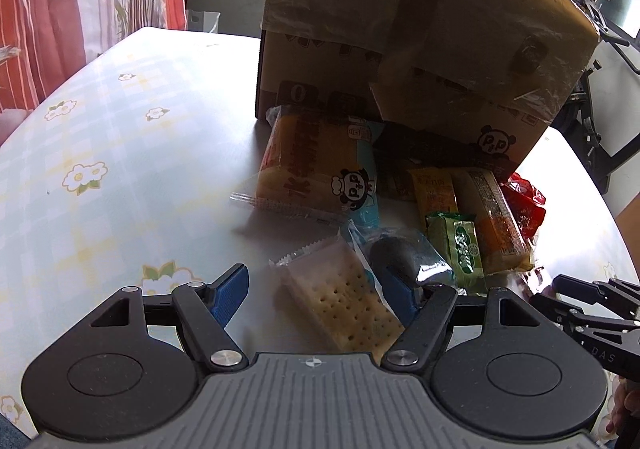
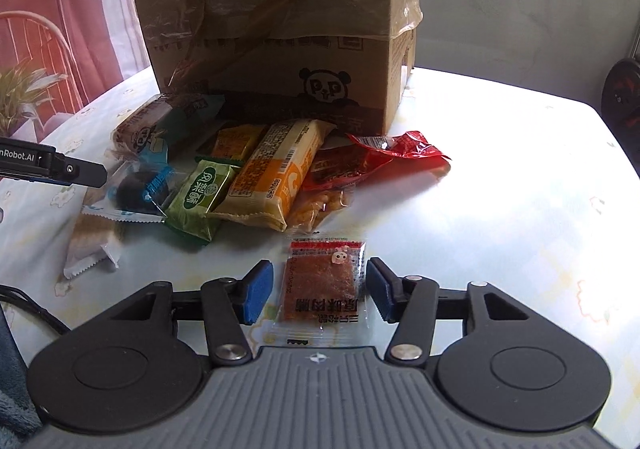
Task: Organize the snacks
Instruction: 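Move both tools back down to the small snack packets on the table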
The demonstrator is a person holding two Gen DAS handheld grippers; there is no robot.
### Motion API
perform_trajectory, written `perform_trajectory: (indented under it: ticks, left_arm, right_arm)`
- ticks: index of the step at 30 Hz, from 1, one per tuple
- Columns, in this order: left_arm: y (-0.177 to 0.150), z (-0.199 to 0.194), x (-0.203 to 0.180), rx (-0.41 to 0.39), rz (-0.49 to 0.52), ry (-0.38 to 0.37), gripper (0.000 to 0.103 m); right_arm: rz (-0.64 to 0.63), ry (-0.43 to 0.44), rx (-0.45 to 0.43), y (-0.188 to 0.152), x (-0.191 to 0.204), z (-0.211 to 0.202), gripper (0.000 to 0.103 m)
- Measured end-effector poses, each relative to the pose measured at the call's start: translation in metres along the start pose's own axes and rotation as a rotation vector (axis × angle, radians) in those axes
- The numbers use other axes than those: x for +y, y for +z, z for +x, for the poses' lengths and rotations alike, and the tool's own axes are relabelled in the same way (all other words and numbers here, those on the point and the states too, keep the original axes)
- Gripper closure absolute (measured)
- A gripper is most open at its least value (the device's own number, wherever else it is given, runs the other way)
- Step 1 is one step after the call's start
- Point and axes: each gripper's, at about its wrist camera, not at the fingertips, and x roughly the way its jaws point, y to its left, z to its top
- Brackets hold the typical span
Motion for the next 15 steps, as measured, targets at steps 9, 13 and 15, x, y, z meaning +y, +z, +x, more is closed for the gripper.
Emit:
perform_trajectory:
  ticks: [9, 13, 15]
  left_arm:
    - [-0.008, 0.008, -0.007, 0.045, 0.024, -0.042, 0.027]
    - [-0.008, 0.015, -0.010, 0.029, 0.026, -0.037, 0.027]
    - [-0.008, 0.018, -0.013, 0.016, 0.053, -0.014, 0.024]
  right_arm:
    - [0.033, -0.025, -0.083, -0.011, 0.002, -0.003, 0.056]
    - [0.039, -0.025, -0.096, -0.013, 0.002, -0.003, 0.056]
    - [0.041, -0.023, -0.099, -0.013, 0.002, -0.004, 0.056]
